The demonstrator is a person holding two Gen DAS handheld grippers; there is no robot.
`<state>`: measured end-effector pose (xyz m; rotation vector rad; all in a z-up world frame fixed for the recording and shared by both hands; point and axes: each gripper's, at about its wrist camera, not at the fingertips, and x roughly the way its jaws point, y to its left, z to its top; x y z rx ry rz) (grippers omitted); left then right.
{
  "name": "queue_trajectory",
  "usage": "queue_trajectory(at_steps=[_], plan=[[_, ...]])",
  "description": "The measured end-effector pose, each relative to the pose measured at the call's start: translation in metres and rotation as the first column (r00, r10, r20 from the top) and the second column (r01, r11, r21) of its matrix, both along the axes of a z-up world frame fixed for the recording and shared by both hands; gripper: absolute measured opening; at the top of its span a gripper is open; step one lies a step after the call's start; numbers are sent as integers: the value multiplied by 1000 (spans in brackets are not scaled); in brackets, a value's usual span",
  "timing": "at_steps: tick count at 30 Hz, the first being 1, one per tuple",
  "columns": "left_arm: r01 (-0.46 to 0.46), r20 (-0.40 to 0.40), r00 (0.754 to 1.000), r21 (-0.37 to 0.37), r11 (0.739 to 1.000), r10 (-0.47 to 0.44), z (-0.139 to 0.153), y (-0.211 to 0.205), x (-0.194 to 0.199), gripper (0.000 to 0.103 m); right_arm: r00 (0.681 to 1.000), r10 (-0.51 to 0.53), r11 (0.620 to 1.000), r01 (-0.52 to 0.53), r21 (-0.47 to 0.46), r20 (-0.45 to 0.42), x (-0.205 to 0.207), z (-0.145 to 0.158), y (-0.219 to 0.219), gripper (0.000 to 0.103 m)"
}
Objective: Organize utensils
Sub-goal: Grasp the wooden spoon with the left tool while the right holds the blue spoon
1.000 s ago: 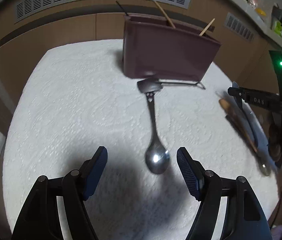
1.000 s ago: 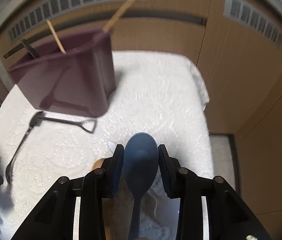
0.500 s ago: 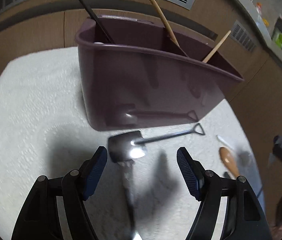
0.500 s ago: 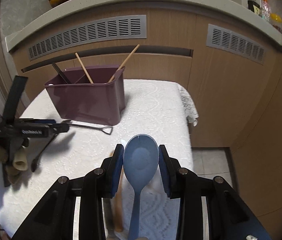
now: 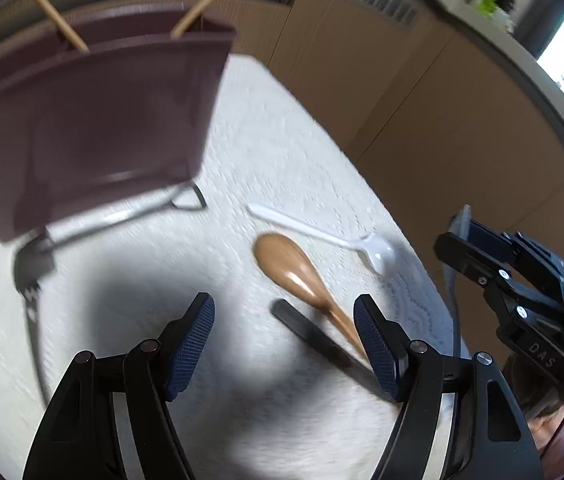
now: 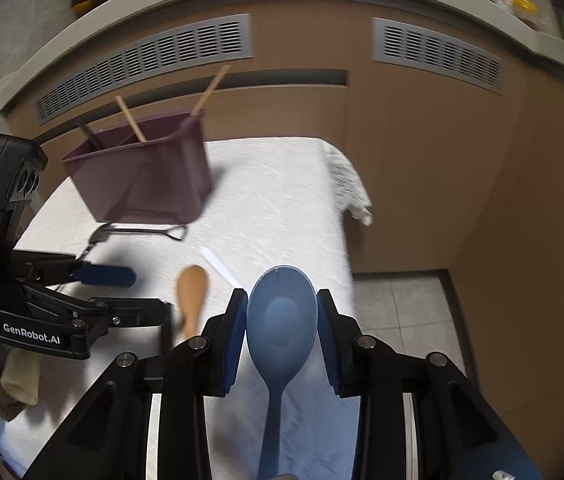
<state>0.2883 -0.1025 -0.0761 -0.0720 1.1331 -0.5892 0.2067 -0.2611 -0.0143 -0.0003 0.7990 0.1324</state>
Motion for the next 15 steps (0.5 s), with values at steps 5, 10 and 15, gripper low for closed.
queue_trajectory(at_steps=[5,10,15], plan=[[-43,-48,998,89,995,47,-5,-30,10,67,999,-46,999,45,25,15,-15,1,-21,32],[-97,-17,994,219,971,103,-10,-62,22,61,996,-80,996,78,44,38,-27,4,-33,32],[-100,112,992,345,933,65,-11,-88,10,40,992,-101,993,97,67,70,-38,12,-43,32]])
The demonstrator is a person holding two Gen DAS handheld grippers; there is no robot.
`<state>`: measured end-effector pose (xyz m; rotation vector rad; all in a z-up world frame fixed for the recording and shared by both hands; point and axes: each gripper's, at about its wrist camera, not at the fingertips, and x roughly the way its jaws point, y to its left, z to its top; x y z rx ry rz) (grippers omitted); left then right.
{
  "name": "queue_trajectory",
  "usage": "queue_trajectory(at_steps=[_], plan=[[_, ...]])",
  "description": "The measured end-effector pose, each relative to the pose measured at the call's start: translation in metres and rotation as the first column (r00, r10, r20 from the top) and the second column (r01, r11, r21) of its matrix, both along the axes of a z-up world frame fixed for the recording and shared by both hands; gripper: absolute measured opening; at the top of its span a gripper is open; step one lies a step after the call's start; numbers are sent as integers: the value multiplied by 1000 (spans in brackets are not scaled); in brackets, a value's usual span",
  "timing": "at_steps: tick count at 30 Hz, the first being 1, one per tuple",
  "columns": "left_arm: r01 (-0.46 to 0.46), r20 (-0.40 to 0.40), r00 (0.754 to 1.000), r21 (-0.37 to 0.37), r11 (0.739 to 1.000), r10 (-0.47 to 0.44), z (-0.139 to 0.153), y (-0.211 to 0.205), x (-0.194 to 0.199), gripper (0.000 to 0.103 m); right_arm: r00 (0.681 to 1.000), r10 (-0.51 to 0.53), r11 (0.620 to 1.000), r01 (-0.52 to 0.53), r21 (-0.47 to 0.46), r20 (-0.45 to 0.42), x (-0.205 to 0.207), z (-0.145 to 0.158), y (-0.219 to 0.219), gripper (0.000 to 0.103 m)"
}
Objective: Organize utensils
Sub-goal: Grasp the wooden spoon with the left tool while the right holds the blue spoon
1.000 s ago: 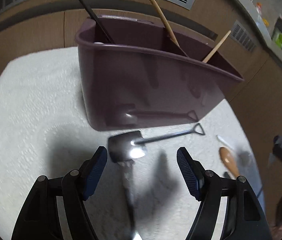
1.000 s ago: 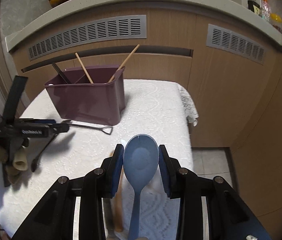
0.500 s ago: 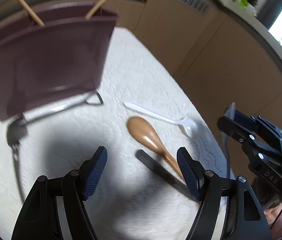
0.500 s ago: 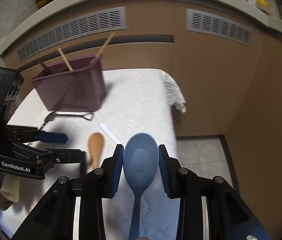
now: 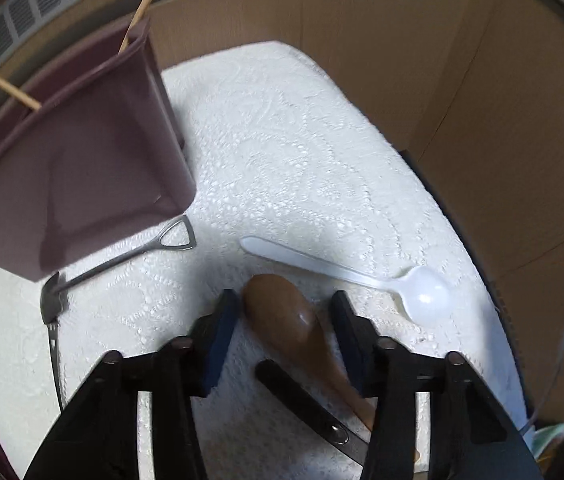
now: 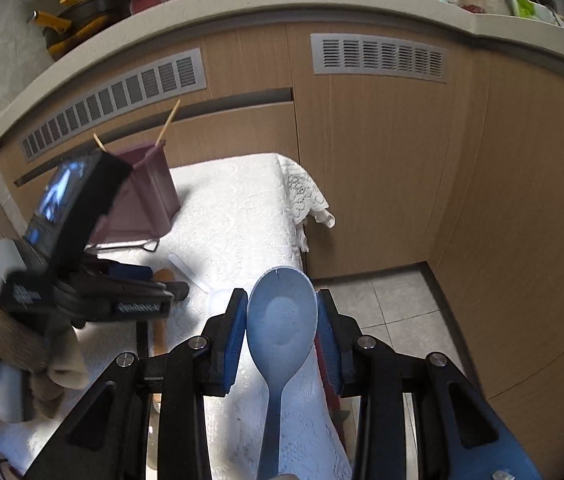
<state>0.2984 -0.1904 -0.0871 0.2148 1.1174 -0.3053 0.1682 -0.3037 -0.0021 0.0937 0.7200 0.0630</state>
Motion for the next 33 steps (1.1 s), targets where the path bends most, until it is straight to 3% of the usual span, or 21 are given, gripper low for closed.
queue_trajectory(at_steps=[9,15,19,20,21,24,28,33], plan=[[-2,112,994,-98,995,13,20,53,-61,40,994,89,996,-90,22,66,-21,22,25,32],[-16,256,964,-211,977,71,57,118,-115,39,983,165,986,-166,-2,83,-34,32,58,32],[-31,336,935,-250,968,117,79,146,-146,32,975,199,980,-198,-22,96,-44,38,77,32],[-39,356,925,-253,967,130,85,152,-153,19,974,205,979,-203,-26,98,-45,39,81,32],[-42,366,921,-254,966,136,88,161,-154,16,973,209,978,-207,-29,100,-45,41,84,32],[-51,388,910,-249,967,148,95,173,-153,15,970,222,975,-220,-36,100,-45,44,93,32],[-109,327,922,-290,951,206,89,196,-144,16,969,229,973,-225,-53,96,-45,46,99,32],[-281,113,939,-288,915,324,60,235,-134,21,971,225,973,-219,-77,82,-47,43,97,32]])
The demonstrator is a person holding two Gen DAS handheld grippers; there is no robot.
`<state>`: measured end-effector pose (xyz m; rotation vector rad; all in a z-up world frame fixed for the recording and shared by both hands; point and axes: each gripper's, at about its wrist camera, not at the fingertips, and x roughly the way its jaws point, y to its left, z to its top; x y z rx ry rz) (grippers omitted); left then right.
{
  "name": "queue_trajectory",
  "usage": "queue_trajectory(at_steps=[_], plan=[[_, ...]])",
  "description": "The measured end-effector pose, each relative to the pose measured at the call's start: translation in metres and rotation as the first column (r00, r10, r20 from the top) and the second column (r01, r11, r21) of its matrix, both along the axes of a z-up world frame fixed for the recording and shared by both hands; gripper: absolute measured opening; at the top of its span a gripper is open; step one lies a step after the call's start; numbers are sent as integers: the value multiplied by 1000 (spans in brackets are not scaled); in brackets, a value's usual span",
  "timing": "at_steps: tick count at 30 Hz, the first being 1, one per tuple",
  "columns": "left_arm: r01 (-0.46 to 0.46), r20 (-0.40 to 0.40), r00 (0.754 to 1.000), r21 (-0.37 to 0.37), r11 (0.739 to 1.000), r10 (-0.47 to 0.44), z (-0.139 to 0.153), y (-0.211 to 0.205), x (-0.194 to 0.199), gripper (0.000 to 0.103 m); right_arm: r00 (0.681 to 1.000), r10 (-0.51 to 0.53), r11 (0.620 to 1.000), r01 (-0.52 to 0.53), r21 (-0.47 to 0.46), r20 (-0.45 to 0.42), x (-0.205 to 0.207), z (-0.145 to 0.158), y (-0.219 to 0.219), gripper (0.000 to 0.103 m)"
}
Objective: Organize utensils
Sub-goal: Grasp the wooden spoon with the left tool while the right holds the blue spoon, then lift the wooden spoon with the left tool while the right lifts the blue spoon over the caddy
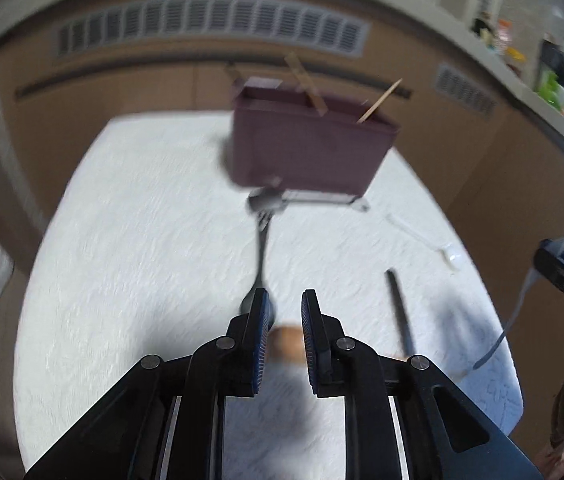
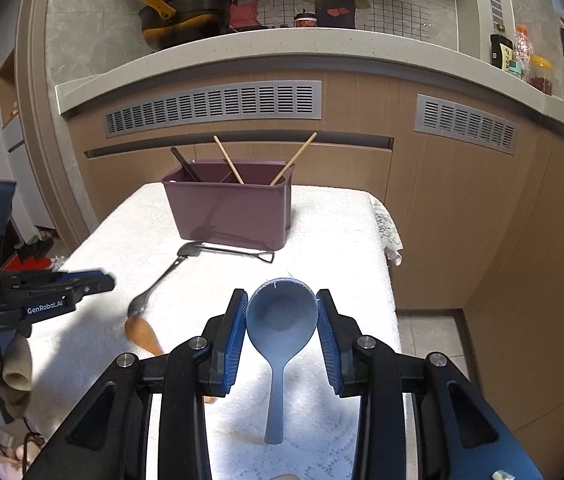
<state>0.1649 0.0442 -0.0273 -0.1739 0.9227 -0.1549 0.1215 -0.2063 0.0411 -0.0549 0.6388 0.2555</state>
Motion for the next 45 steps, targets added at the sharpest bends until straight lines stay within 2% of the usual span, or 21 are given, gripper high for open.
queue_trajectory(at_steps=[4,7,9,11,13,18,22,26,28,30,31,32,41,43,45], plan=[[-12,-198,980,-141,990,-16,-26,11,-4,47,1000,2,1000,-2,5,-2,0,-5,-3,32],[-14,-285,957,-206,979,-47,-43,0,2,50,1000,7,1000,-7,9,-3,2,-10,-4,32],[-39,-316,948,-210,977,-30,-52,-7,10,50,1000,8,1000,-8,9,1,3,-11,-4,32],[-61,-294,956,-178,982,6,-47,-13,20,51,1000,4,1000,-4,14,8,3,-12,-7,32],[-67,-305,952,-178,982,9,-45,-22,31,51,1000,3,999,-4,32,10,3,-12,-11,32],[-41,-290,957,-85,996,15,-44,-54,62,52,1000,-12,999,11,47,24,4,-16,-18,33],[-1,-253,968,37,999,11,-44,-80,71,53,999,-44,998,42,45,32,5,-19,-25,33],[38,-172,985,175,984,-7,-47,-99,53,53,998,-67,996,66,61,22,7,-22,-37,34],[39,-110,994,210,977,-16,-48,-103,36,49,997,-76,994,74,78,15,9,-23,-41,34],[41,-78,997,182,982,-27,-47,-99,27,38,997,-75,993,74,90,14,9,-24,-41,34],[41,-70,997,133,990,-32,-45,-93,23,26,997,-73,993,71,92,13,9,-23,-40,34],[43,-68,997,94,995,-37,-43,-87,20,22,998,-67,994,66,90,14,9,-22,-38,34],[64,130,989,63,996,-72,7,-65,-11,20,1000,2,994,-2,106,-2,11,-11,-19,33],[71,178,981,38,997,-76,28,-56,-9,6,1000,7,995,-7,100,2,14,-4,-16,33],[79,243,967,20,997,-82,56,-47,-11,6,1000,9,995,-11,96,28,18,10,-14,33]])
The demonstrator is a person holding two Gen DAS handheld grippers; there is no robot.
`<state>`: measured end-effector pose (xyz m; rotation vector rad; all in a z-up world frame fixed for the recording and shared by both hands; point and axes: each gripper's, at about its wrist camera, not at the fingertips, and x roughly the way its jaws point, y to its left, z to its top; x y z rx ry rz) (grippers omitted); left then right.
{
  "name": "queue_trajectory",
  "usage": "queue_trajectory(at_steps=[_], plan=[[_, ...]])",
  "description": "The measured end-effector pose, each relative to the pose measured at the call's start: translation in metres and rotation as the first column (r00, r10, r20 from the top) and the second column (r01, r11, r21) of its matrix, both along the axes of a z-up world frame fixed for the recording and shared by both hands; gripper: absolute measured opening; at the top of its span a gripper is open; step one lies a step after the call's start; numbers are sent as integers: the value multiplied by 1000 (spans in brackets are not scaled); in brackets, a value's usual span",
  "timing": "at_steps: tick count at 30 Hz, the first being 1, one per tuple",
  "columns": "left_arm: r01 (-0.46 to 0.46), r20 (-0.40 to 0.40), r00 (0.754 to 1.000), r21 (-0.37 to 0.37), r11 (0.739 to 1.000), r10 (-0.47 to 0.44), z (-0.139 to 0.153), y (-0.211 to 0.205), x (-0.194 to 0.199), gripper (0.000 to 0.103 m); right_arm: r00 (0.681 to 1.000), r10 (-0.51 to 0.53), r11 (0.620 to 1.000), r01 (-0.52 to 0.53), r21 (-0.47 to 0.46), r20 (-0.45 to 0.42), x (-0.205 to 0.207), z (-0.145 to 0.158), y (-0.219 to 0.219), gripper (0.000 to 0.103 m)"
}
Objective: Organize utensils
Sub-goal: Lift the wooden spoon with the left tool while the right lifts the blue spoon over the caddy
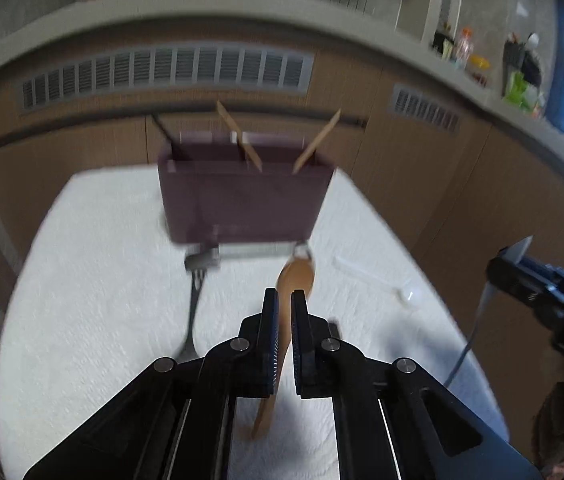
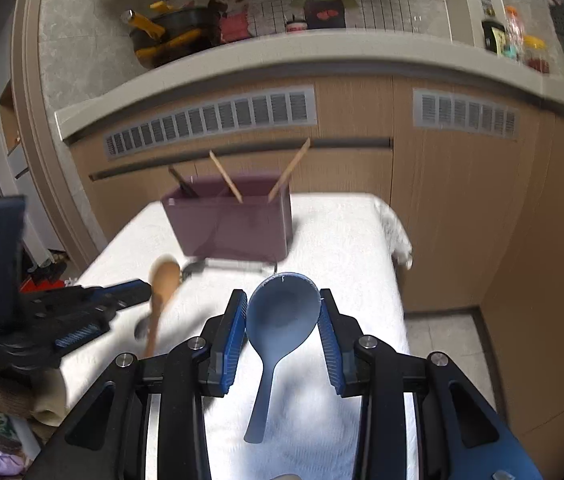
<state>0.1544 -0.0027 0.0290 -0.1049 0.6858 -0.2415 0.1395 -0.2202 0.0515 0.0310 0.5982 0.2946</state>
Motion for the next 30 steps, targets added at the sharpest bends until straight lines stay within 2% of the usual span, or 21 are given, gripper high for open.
queue_trajectory(at_steps=[2,5,7,8,10,12,14,18,19,21,26,28,30], plan=[[16,85,996,-1,1000,-16,35,7,6,6,999,7,1000,-7,-13,46,9,25,4,33],[29,155,988,-23,999,-25,73,20,21,6,992,14,999,-9,-37,128,25,67,12,33],[72,131,989,-20,997,-68,82,24,37,8,987,20,998,-11,-56,159,37,87,17,33],[93,94,991,-6,996,-93,79,23,46,8,986,16,998,-5,-66,167,41,91,19,33],[100,24,995,18,995,-100,63,18,61,10,986,9,995,8,-100,167,52,92,24,33],[131,-81,988,28,991,-128,37,9,73,17,988,-3,992,23,-128,155,60,85,26,33],[168,-179,971,27,985,-160,4,-2,82,24,992,-24,991,40,-128,120,67,76,21,33],[249,-293,928,32,968,-229,-46,-27,87,27,995,-66,990,75,-120,81,72,60,3,33],[271,-315,916,31,962,-247,-55,-33,88,32,995,-68,990,77,-120,72,71,57,-1,33],[289,-345,904,58,956,-252,-68,-43,91,40,995,-73,989,80,-125,64,70,52,-6,33],[295,-406,887,127,947,-222,-88,-61,101,41,996,-74,989,81,-126,56,62,45,-15,33],[284,-390,897,155,946,-205,-90,-66,101,41,996,-75,989,81,-126,55,60,42,-16,33],[282,-379,903,169,944,-202,-90,-69,102,35,996,-72,989,78,-127,49,60,41,-15,33]])
